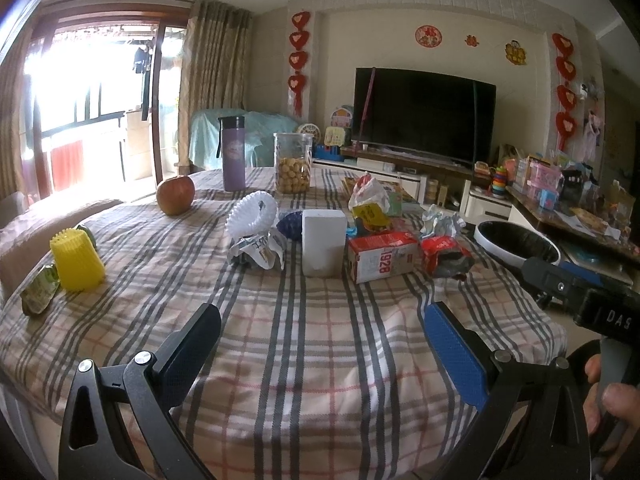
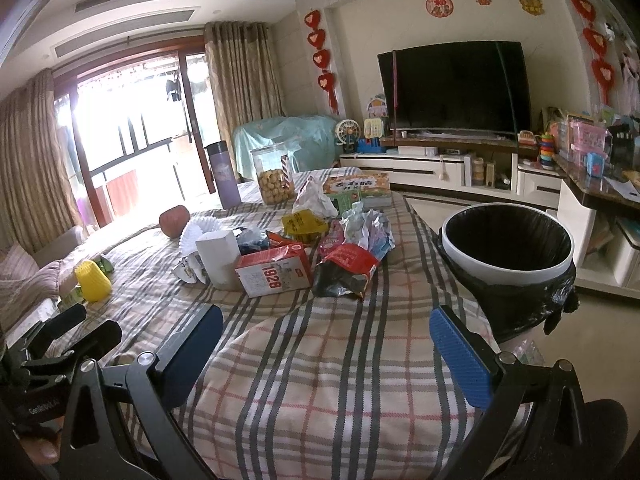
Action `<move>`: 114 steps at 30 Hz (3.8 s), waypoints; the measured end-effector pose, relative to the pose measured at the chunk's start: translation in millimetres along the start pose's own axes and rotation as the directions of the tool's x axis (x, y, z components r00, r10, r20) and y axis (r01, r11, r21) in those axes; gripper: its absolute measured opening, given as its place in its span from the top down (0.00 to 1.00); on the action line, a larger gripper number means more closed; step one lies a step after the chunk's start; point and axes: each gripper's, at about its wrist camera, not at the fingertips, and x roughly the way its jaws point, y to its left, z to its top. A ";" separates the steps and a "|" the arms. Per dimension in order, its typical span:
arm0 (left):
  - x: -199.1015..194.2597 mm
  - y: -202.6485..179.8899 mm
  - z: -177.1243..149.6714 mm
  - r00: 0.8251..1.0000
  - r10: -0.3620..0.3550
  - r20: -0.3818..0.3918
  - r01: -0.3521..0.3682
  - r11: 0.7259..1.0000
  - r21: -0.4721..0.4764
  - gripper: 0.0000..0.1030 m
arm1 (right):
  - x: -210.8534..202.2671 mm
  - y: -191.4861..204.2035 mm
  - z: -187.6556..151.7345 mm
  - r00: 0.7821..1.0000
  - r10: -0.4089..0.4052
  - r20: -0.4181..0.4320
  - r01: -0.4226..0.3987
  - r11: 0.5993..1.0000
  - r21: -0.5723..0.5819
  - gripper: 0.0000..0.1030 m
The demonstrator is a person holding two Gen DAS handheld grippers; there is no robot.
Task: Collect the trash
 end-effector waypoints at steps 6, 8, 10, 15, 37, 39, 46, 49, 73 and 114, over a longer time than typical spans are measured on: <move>18.0 4.5 2.9 0.999 -0.025 -0.042 0.024 1.000 -0.019 0.01 | 9.0 -8.1 2.9 1.000 0.008 -0.018 -0.007 1.000 0.013 0.00; 23.3 5.0 3.8 0.998 -0.026 -0.050 0.025 1.000 -0.018 0.01 | 11.4 -9.4 4.0 1.000 0.006 -0.022 -0.006 1.000 0.014 0.00; 28.7 5.3 5.7 0.998 -0.026 -0.056 0.026 1.000 -0.014 0.01 | 13.8 -11.3 4.7 1.000 0.007 -0.027 -0.007 1.000 0.016 0.00; 45.4 4.1 10.6 0.997 -0.033 -0.074 0.033 0.999 0.003 0.01 | 25.4 -17.3 6.4 0.998 0.017 -0.055 -0.016 0.999 0.031 0.00; 148.2 2.9 38.1 0.972 -0.108 -0.209 0.108 0.994 -0.010 0.13 | 98.0 -47.9 13.0 0.980 0.037 -0.196 -0.018 0.995 0.096 0.20; 159.6 -1.1 41.9 0.970 -0.103 -0.221 0.107 0.994 0.007 0.13 | 103.5 -50.1 13.1 0.977 0.039 -0.208 -0.019 0.995 0.097 0.23; 195.3 -12.0 53.7 0.953 -0.110 -0.282 0.122 0.992 0.028 0.13 | 125.9 -60.7 15.8 0.963 0.053 -0.263 -0.024 0.993 0.112 0.39; 208.3 -16.4 58.7 0.947 -0.106 -0.304 0.124 0.991 0.043 0.13 | 136.5 -64.2 17.3 0.956 0.063 -0.286 -0.030 0.993 0.118 0.47; 228.4 -33.8 60.0 0.911 -0.211 -0.354 0.245 0.968 0.053 0.95 | 118.8 -80.8 17.9 0.949 0.140 -0.284 -0.095 0.981 0.167 0.90; 203.4 -81.7 65.5 0.896 -0.289 -0.338 0.344 0.932 0.115 0.68 | 61.8 -126.4 31.6 0.977 0.106 -0.187 -0.062 0.971 0.229 0.98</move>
